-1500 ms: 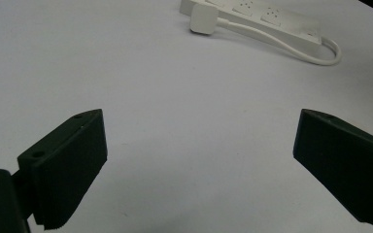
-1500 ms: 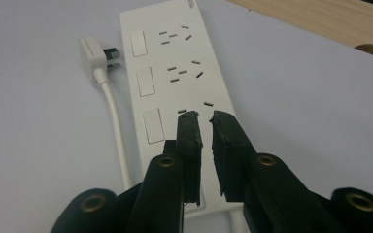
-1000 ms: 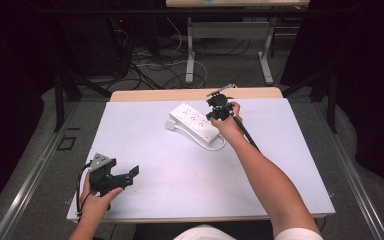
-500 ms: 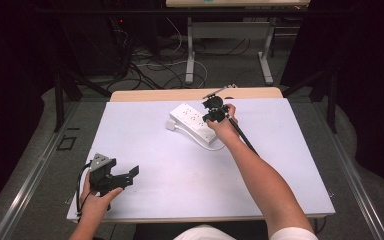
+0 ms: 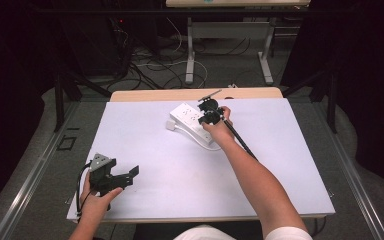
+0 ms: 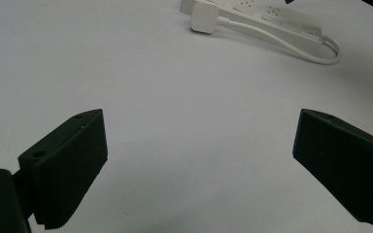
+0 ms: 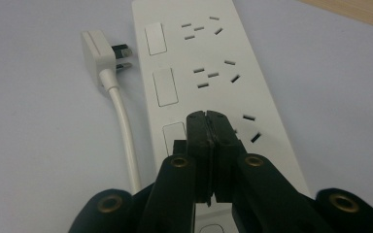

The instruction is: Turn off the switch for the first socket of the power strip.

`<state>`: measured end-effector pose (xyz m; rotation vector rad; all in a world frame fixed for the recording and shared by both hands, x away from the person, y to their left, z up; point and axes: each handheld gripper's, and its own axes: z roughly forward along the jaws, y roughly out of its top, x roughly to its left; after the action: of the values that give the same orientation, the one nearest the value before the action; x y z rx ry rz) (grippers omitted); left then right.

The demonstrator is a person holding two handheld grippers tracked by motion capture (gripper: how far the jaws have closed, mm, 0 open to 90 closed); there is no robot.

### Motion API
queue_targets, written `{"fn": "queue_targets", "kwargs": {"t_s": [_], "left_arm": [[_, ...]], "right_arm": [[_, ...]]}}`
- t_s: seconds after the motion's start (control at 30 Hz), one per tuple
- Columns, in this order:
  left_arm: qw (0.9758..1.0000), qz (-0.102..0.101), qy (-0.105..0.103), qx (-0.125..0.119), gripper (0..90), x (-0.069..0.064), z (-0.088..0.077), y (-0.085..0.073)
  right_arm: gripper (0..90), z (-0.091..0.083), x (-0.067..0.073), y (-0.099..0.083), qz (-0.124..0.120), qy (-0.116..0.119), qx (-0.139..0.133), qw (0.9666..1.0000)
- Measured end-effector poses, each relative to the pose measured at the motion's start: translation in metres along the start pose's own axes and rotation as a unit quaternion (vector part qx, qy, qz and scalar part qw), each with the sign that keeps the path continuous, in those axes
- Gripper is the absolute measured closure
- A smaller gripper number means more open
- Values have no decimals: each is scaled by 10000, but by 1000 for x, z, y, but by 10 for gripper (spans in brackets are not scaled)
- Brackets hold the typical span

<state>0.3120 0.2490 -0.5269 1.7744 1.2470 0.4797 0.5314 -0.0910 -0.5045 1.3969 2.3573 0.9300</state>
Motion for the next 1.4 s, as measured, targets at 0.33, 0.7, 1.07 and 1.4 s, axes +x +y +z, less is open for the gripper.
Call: {"fn": "queue_targets", "kwargs": {"t_s": [0.33,0.7,1.07,1.4], "left_arm": [[10000,6,8,-25,55,0,0,0],[10000,28,2,-3,56,1,0,0],[10000,38,-6,1,56,1,0,0],[10000,5,-25,19,57,0,0,0]], "right_arm": [[893,7,7,0,-2,34,-3,10000],[892,16,10,-1,-84,86,-4,9999],[870,26,14,-3,-27,122,-135,9998],[892,28,15,-4,-107,136,-118,9998]]}}
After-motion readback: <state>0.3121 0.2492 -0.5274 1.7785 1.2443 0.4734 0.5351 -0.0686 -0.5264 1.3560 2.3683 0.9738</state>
